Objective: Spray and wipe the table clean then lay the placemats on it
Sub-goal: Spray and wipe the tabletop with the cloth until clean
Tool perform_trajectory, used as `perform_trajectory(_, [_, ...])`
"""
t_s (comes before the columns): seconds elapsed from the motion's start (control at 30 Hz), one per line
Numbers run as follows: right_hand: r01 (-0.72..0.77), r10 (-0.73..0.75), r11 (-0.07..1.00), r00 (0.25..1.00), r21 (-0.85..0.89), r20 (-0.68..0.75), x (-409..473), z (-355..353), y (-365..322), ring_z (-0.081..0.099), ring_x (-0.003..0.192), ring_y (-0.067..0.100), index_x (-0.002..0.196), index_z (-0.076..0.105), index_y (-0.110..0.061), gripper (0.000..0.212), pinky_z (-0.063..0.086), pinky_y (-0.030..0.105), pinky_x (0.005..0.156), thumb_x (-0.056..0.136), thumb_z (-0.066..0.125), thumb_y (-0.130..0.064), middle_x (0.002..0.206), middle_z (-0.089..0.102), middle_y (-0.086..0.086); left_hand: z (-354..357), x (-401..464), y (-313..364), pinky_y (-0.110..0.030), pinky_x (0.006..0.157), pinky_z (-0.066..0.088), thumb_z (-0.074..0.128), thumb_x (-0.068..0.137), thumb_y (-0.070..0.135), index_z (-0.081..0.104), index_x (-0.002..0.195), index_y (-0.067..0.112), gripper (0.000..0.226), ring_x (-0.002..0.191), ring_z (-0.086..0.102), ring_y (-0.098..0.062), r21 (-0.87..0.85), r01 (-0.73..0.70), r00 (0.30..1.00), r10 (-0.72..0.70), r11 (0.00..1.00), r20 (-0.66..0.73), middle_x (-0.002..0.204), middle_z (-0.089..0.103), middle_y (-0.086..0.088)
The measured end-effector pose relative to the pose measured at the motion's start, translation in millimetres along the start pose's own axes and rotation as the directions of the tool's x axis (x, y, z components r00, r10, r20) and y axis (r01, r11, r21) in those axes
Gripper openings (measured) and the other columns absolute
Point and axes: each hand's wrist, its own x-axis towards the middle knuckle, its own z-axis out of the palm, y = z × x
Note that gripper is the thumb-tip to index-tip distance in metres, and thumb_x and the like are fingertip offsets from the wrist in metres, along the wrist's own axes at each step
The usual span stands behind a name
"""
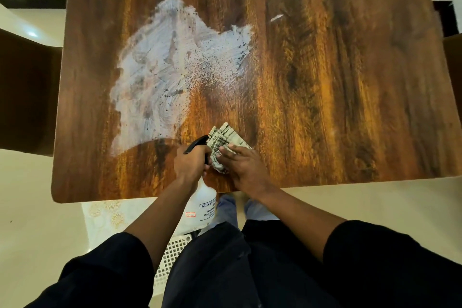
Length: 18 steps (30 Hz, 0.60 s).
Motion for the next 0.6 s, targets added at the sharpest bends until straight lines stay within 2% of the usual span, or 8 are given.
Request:
perform_trajectory(0.1, [-0.086, 0.086, 0.996, 0.995, 0.015, -0.039, 1.2, -13.1, 17.3, 0.059, 0.128, 0.028, 0.126, 0.071, -0.024, 0.043, 0.048, 0.047, 0.101, 0.086, 0.071, -0.009, 0.137, 0.065, -0.002, 5.0, -5.4, -0.7, -0.027, 0.043, 0.039, 0.066, 0.088, 0.01, 0.08, 0.106, 0.009, 0.023, 0.046, 0.045, -0.017, -0.015, -0.018, 0.999, 0.018, 1.0, 0.044, 0.064, 0.065, -0.014])
perform_trajectory(0.2, [-0.27, 0.272, 0.962, 0.95, 0.038, -0.151, 2.6, -31.2, 46.9, 0.058, 0.13, 0.025, 0.13, 0.068, -0.022, 0.048, 0.041, 0.042, 0.115, 0.085, 0.07, -0.006, 0.136, 0.064, -0.002, 10.1, -8.1, 3.4, -0.025, 0.042, 0.037, 0.063, 0.096, 0.009, 0.072, 0.126, 0.014, 0.032, 0.045, 0.043, -0.012, -0.033, -0.018, 0.996, 0.021, 0.999, 0.089, 0.064, 0.061, -0.01])
perform_trajectory(0.23, [-0.339, 0.342, 0.94, 0.921, 0.047, -0.188, 3.3, -38.1, 58.6, 0.058, 0.13, 0.025, 0.131, 0.067, -0.021, 0.049, 0.04, 0.041, 0.117, 0.085, 0.071, -0.007, 0.136, 0.064, -0.002, 10.9, -8.5, 5.3, -0.025, 0.042, 0.037, 0.062, 0.096, 0.009, 0.072, 0.125, 0.015, 0.031, 0.044, 0.044, -0.011, -0.037, -0.015, 0.996, 0.018, 0.999, 0.089, 0.062, 0.061, -0.009])
perform_trajectory(0.33, [-0.511, 0.52, 0.853, 0.815, 0.105, -0.255, 9.3, -53.5, 84.0, 0.053, 0.133, 0.025, 0.133, 0.066, -0.019, 0.046, 0.039, 0.041, 0.117, 0.088, 0.072, -0.01, 0.138, 0.063, -0.002, 9.1, -4.1, 9.8, -0.026, 0.042, 0.038, 0.064, 0.093, 0.01, 0.075, 0.122, 0.001, 0.033, 0.043, 0.045, -0.011, -0.048, -0.014, 0.998, 0.017, 0.999, 0.064, 0.06, 0.064, -0.008])
perform_trajectory(0.43, [-0.59, 0.612, 0.79, 0.739, 0.167, -0.283, 18.9, -51.2, 75.7, 0.049, 0.137, 0.026, 0.134, 0.065, -0.015, 0.044, 0.038, 0.041, 0.117, 0.091, 0.069, -0.01, 0.14, 0.062, 0.001, 3.5, 1.2, 16.0, -0.026, 0.042, 0.04, 0.065, 0.092, 0.013, 0.076, 0.12, 0.003, 0.032, 0.045, 0.048, -0.012, -0.041, -0.025, 0.997, 0.028, 0.999, 0.065, 0.064, 0.067, -0.009])
perform_trajectory(0.5, [-0.594, 0.614, 0.788, 0.739, 0.162, -0.277, 21.6, -44.1, 51.2, 0.049, 0.136, 0.029, 0.136, 0.064, -0.014, 0.044, 0.04, 0.047, 0.114, 0.092, 0.069, -0.011, 0.139, 0.063, 0.003, -1.4, 4.0, 22.4, -0.027, 0.045, 0.041, 0.065, 0.089, 0.014, 0.079, 0.104, 0.005, 0.023, 0.049, 0.049, -0.015, -0.044, -0.032, 0.998, 0.034, 0.999, 0.056, 0.065, 0.068, -0.01])
perform_trajectory(0.53, [-0.578, 0.591, 0.805, 0.76, 0.134, -0.269, 21.3, -38.9, 36.7, 0.05, 0.134, 0.03, 0.135, 0.063, -0.015, 0.044, 0.041, 0.048, 0.112, 0.092, 0.069, -0.011, 0.138, 0.064, 0.003, -3.7, 4.6, 25.6, -0.027, 0.046, 0.041, 0.065, 0.087, 0.013, 0.079, 0.094, 0.006, 0.017, 0.05, 0.05, -0.017, -0.048, -0.037, 0.998, 0.039, 0.998, 0.05, 0.064, 0.068, -0.01])
perform_trajectory(0.6, [-0.481, 0.487, 0.872, 0.832, 0.092, -0.266, 19.7, -26.9, 8.2, 0.055, 0.129, 0.031, 0.132, 0.066, -0.017, 0.042, 0.045, 0.05, 0.108, 0.091, 0.069, -0.009, 0.134, 0.066, 0.003, -9.0, 6.9, 31.9, -0.027, 0.047, 0.042, 0.065, 0.088, 0.011, 0.078, 0.09, 0.014, 0.013, 0.048, 0.049, -0.016, -0.055, -0.058, 0.997, 0.061, 0.997, 0.042, 0.062, 0.067, -0.01])
